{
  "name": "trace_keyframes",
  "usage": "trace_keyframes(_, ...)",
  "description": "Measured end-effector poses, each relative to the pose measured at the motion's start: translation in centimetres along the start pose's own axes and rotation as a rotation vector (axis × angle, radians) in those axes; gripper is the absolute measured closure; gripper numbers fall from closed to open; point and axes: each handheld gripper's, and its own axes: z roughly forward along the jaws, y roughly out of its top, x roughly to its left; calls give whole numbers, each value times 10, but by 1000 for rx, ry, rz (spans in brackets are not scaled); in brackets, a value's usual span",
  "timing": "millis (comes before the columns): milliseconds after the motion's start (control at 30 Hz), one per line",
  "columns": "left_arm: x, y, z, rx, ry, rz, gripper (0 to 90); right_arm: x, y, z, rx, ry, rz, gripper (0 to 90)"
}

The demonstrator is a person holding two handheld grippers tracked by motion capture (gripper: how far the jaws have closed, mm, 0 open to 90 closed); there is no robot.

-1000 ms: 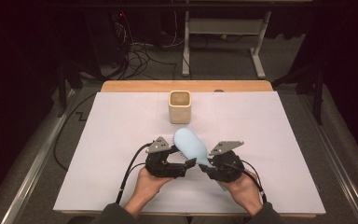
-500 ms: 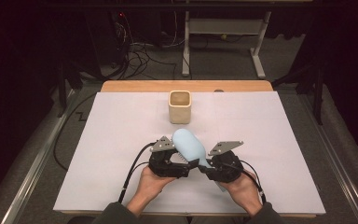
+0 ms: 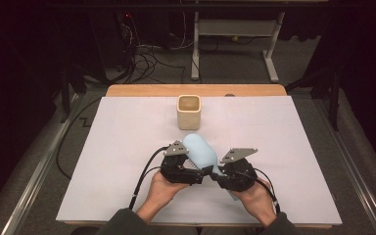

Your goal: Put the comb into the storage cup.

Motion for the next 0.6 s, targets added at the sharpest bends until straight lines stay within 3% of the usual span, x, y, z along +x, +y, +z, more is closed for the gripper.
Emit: trace_keyframes(600, 4, 3, 7, 1, -24, -34, 128, 3, 2, 1, -6, -4, -7, 707)
